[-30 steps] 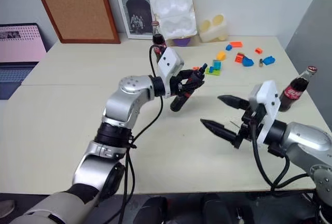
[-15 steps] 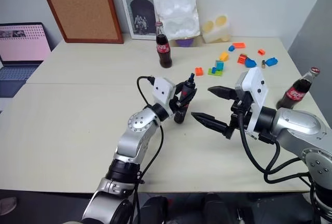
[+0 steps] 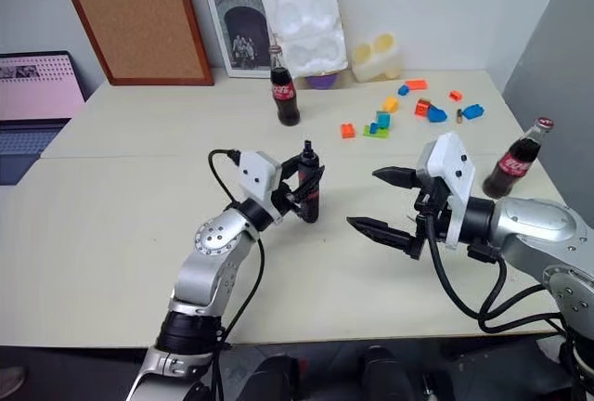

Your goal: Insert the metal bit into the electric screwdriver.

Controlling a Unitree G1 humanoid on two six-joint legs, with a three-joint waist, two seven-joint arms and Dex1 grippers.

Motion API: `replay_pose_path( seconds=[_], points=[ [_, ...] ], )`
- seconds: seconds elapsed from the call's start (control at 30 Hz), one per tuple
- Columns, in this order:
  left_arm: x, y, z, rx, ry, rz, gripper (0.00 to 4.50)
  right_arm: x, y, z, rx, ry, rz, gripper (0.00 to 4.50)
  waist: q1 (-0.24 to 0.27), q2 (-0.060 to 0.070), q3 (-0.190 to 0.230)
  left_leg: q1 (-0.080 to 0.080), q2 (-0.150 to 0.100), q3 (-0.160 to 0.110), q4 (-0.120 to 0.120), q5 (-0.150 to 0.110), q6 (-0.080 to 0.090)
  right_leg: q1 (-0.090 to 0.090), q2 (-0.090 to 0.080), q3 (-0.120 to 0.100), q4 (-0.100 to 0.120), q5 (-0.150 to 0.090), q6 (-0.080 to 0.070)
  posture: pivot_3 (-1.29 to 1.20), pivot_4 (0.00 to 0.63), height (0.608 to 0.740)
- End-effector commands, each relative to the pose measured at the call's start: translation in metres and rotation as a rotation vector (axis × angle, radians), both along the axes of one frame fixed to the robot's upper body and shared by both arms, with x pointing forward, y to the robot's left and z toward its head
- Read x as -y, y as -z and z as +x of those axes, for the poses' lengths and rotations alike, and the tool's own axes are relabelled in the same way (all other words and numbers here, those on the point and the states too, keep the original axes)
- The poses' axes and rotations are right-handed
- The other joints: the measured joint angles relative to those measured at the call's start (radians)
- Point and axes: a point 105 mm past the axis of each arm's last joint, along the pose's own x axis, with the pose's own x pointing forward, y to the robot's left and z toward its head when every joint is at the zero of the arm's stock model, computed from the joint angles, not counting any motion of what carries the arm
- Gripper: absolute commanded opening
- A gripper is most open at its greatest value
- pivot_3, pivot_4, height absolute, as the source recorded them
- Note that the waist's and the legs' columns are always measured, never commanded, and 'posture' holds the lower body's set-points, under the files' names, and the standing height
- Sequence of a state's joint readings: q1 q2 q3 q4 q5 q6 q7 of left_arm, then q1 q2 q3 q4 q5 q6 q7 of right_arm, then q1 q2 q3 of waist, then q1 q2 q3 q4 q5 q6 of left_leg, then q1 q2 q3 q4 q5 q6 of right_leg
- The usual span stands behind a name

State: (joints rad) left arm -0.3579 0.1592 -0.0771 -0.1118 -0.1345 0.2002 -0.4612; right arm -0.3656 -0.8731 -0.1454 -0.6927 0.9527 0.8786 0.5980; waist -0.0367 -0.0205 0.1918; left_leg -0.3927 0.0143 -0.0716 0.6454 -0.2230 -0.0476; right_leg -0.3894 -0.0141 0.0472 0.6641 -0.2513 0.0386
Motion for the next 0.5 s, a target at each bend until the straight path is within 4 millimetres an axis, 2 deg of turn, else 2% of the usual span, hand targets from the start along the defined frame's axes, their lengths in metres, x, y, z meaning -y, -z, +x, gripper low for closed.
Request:
replay_pose_path(
  seconds=[0.03,0.33,0.5],
  points=[
    [-0.023,0.007,-0.001,-0.033,-0.088,0.003,1.67,0.004,-0.003,0.001,0.040,0.004,-0.026,4.50,0.000,0.000,0.000,0.000,0.000,0.000,0.000,0.000,0.000,0.000,0.000,0.000,0.000,0.000,0.000,0.00,0.150,0.740],
    [-0.024,0.009,-0.008,-0.030,-0.104,-0.006,1.67,0.039,0.014,0.026,-0.012,0.153,-0.141,4.50,0.002,0.000,0.000,0.000,0.000,0.000,0.000,0.000,0.000,0.000,0.000,0.000,-0.001,0.000,0.000,0.00,0.150,0.740],
    [-0.013,0.007,-0.008,-0.011,-0.086,-0.003,1.67,0.071,0.042,0.050,-0.142,0.266,-0.316,4.50,0.001,0.000,0.000,0.000,0.000,0.001,0.000,0.000,0.000,0.000,0.000,0.001,-0.002,0.000,0.000,0.00,0.150,0.740]
  ],
)
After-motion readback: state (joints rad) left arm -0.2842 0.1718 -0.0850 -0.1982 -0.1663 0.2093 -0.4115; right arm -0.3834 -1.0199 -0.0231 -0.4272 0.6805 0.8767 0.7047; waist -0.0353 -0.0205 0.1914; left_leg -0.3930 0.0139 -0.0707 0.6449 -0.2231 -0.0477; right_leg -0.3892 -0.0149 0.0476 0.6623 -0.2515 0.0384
